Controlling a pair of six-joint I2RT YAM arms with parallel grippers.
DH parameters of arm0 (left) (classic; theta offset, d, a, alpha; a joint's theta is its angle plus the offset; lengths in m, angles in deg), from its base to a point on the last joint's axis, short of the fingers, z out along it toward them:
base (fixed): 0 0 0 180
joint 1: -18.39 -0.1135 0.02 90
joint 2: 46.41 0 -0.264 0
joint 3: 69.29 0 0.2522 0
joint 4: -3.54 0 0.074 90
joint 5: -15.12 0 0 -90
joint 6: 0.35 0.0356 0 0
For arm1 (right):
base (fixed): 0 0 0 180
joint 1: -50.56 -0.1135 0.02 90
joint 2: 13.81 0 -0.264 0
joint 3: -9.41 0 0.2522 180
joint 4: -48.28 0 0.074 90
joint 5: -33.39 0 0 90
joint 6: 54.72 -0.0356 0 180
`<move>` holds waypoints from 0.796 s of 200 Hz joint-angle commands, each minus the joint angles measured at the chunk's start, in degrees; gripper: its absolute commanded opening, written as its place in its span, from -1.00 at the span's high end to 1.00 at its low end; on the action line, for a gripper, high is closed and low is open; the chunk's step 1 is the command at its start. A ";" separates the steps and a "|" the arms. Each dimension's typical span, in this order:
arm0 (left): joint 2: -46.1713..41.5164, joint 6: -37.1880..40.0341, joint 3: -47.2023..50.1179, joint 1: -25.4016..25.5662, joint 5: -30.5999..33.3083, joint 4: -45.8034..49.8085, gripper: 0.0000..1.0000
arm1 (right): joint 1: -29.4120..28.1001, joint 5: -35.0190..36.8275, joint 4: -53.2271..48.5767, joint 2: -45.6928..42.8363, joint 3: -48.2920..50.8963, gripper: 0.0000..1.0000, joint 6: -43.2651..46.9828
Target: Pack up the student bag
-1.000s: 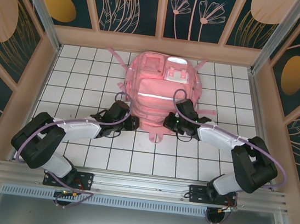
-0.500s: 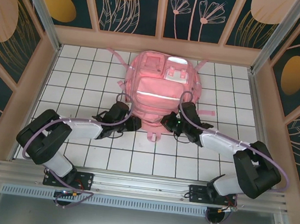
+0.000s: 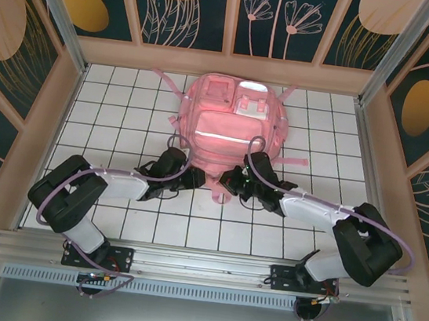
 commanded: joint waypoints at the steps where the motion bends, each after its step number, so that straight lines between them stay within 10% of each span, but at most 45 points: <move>1: -5.33 2.19 -2.40 1.74 0.47 5.43 0.22 | -0.97 0.19 0.01 -3.49 1.23 1.00 3.39; 73: -7.42 6.69 -11.09 -7.14 10.64 21.63 -0.21 | 5.25 -1.38 -6.67 -15.68 6.26 1.00 10.18; 159: 3.91 -2.88 -7.91 -7.86 -4.05 1.85 0.37 | 18.38 -6.93 -12.97 -23.16 8.21 1.00 16.05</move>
